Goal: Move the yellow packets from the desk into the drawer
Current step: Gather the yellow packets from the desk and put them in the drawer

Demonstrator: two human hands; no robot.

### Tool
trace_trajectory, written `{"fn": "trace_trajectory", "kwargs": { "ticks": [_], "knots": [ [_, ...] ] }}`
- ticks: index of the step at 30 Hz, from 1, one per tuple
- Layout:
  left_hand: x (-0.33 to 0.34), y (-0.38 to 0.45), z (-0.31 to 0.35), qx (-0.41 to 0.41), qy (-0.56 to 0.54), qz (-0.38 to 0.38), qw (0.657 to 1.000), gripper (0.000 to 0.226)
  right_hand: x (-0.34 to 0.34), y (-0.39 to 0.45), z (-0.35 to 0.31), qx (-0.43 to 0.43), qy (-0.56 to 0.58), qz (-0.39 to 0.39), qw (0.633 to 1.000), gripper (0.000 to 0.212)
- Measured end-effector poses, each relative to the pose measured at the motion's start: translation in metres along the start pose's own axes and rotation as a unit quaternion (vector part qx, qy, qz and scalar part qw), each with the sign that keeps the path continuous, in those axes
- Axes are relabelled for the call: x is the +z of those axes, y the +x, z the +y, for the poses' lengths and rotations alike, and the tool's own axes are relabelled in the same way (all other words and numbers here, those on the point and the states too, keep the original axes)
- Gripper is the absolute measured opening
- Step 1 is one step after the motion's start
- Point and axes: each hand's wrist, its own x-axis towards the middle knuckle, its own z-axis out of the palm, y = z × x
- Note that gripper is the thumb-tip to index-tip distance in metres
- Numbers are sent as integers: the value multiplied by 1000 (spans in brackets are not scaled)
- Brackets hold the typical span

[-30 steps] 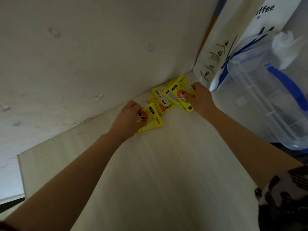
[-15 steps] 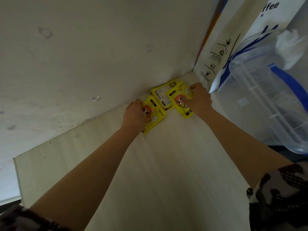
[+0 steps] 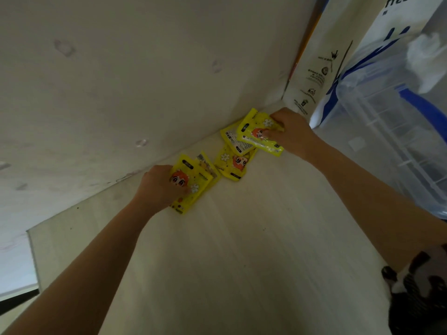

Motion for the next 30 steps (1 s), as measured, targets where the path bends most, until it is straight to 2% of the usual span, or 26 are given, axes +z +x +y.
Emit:
{"fn": "trace_trajectory", "kwargs": {
  "ticks": [5, 10, 12, 15, 19, 26, 30],
  "knots": [
    [-19, -10, 8, 56, -45, -60, 996, 24, 10, 18, -4, 13, 21, -43, 999, 43],
    [4, 7, 40, 106, -72, -76, 989, 28, 23, 28, -10, 16, -122, -106, 987, 57],
    [24, 20, 51, 116, -41, -68, 990, 29, 26, 26, -7, 31, -139, -96, 985, 57],
    [51, 36, 62, 112, -44, -26, 992, 42, 24, 18, 5, 42, -165, -49, 984, 47],
    [74, 44, 75, 96, -11, 26, 995, 27, 16, 5, 26, 53, -188, -20, 981, 49],
    [81, 40, 66, 68, -73, 50, 994, 42, 15, 2, 38, 60, -134, -18, 989, 45],
    [72, 24, 54, 40, -130, 55, 989, 38, 18, 7, 32, 91, -108, -7, 990, 45]
  ]
}}
